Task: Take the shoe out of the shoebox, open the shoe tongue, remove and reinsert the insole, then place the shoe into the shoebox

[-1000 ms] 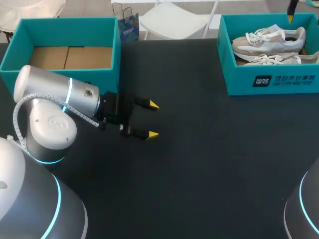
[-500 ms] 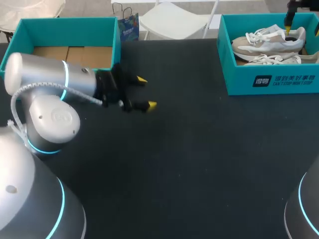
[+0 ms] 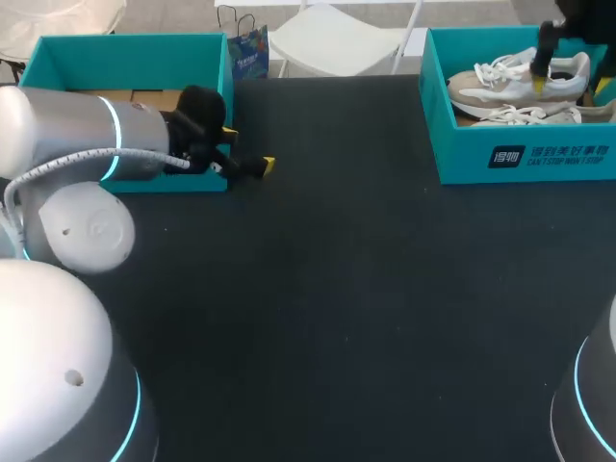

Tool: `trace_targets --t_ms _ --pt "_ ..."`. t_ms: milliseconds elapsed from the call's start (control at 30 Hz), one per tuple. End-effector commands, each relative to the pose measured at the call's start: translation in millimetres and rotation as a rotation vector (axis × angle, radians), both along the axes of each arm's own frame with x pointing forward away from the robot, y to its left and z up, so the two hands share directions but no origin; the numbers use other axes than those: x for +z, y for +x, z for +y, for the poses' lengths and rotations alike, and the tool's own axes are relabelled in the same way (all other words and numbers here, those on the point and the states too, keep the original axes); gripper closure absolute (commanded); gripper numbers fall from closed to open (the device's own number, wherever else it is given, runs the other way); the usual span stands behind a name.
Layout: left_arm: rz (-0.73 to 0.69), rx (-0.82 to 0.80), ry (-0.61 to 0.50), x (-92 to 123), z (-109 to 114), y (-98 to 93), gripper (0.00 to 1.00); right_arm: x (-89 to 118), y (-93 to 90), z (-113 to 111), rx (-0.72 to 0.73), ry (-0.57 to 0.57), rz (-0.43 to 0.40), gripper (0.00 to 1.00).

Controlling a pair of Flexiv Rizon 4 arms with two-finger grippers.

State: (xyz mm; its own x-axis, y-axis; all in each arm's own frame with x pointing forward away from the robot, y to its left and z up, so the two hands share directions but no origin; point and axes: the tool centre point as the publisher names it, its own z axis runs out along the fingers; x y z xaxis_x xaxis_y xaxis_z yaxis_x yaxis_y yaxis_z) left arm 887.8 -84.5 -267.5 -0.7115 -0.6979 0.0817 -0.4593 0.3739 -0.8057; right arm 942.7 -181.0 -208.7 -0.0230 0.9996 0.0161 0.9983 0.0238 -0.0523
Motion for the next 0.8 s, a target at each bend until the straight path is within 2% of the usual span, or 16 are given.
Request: trace_targets --t_ms 33,300,433,600,800 --pt "0.097 0.634 0.082 0 -8 -2.1 0.0 0 -22.0 2 -0.004 -0.005 -0.08 0.0" --pt "0.097 0.634 0.082 0 -8 -2.1 0.0 0 -22.0 2 -0.004 -0.005 -0.08 0.0" --pt "0.293 0.767 0.16 15 5 2.5 0.0 -1 -27.5 6 0.014 0.006 -0.07 0.0" --pt "0.479 0.875 0.211 35 25 8.1 0.0 -11 -47.8 11 0.016 0.025 -0.037 0.0" --pt "0.599 0.971 0.25 46 37 12.2 0.0 -23 -63.8 18 0.033 0.044 -0.037 0.0"
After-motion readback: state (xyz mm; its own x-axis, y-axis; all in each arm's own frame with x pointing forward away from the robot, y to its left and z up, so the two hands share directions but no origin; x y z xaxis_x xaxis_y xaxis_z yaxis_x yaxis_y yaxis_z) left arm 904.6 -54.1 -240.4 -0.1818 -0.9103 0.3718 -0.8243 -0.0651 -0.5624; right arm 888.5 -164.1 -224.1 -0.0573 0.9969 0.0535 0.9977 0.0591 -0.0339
